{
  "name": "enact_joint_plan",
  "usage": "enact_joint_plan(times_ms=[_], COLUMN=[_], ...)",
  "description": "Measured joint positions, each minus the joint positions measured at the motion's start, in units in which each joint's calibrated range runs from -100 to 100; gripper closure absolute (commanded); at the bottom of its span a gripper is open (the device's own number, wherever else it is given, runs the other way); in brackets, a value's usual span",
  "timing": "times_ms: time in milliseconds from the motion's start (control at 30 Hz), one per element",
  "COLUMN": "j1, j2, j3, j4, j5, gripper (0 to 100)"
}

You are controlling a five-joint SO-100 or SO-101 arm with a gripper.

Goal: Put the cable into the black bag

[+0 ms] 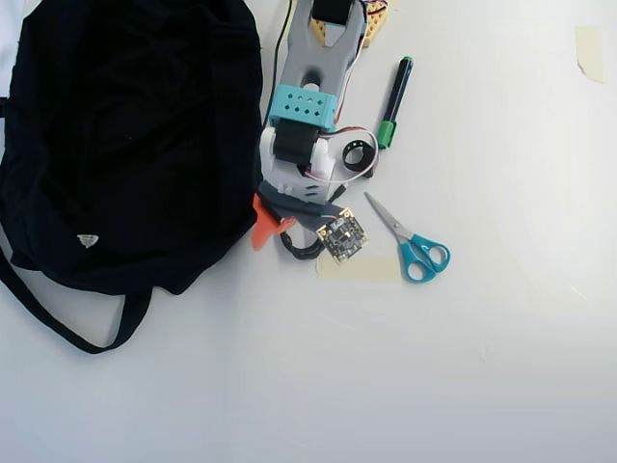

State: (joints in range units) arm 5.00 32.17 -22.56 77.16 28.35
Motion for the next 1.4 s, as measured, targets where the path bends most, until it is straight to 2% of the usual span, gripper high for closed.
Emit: enact_joint_plan(times_ms=[133, 1400], j1=[0.0, -2.5], j2=[2.5, 12.4], j3=[-2.1, -6.0], j4=[0.0, 0.0], j5=[0.0, -0.7], gripper=[53, 53])
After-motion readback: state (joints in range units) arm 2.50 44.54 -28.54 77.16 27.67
